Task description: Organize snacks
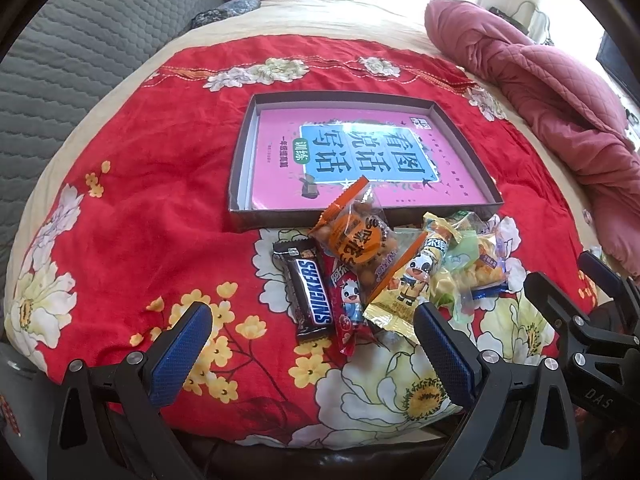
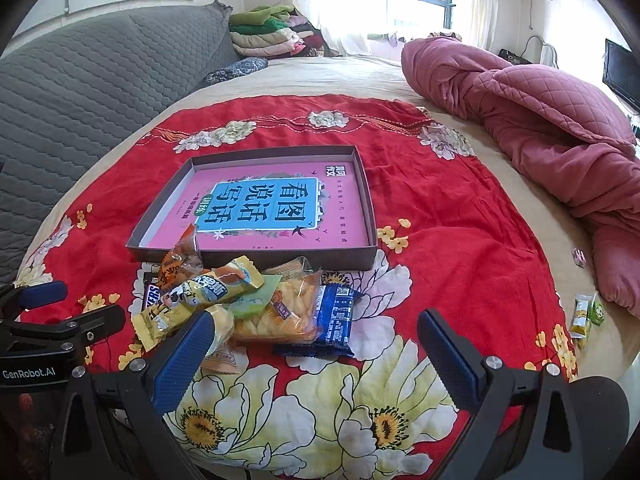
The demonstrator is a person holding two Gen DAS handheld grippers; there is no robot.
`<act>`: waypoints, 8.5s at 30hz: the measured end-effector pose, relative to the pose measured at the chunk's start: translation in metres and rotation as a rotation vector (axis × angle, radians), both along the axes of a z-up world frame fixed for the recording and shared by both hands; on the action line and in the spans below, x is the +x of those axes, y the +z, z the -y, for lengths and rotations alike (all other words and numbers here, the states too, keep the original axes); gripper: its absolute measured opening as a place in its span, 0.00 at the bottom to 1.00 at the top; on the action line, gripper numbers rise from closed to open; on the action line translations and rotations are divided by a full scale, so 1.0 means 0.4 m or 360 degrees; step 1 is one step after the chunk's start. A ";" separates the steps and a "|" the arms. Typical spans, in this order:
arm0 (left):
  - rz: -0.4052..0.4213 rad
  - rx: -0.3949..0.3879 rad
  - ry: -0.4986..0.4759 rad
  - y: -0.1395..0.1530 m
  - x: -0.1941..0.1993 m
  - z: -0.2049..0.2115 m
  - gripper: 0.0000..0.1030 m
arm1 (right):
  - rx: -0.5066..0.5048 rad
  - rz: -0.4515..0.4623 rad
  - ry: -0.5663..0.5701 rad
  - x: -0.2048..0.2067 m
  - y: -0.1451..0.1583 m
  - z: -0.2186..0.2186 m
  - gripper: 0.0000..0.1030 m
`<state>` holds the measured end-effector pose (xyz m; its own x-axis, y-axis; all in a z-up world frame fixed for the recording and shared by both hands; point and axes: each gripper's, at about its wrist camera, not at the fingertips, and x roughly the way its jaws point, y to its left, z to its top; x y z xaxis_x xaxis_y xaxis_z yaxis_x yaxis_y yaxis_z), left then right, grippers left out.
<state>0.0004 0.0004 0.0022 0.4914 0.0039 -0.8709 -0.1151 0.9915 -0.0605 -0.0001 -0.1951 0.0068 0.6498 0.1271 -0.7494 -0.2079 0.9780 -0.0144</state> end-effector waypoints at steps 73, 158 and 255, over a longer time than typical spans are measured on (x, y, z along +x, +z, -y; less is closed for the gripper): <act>-0.0158 -0.0135 0.0093 -0.092 0.031 -0.109 0.98 | 0.0180 -0.0088 0.0154 0.022 -0.025 -0.020 0.99; -0.0278 -0.0259 -0.0028 -0.221 0.146 -0.128 0.58 | 0.0155 -0.0450 0.0627 0.114 -0.093 -0.241 0.34; -0.0223 -0.0447 0.0012 -0.199 0.111 -0.163 0.30 | 0.0372 -0.0172 0.0696 0.118 -0.067 -0.149 0.22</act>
<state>0.0448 0.0654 -0.0775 0.3676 -0.2434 -0.8975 -0.1489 0.9373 -0.3152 0.0472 -0.1355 -0.0200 0.4185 0.5423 -0.7286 -0.5870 0.7736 0.2386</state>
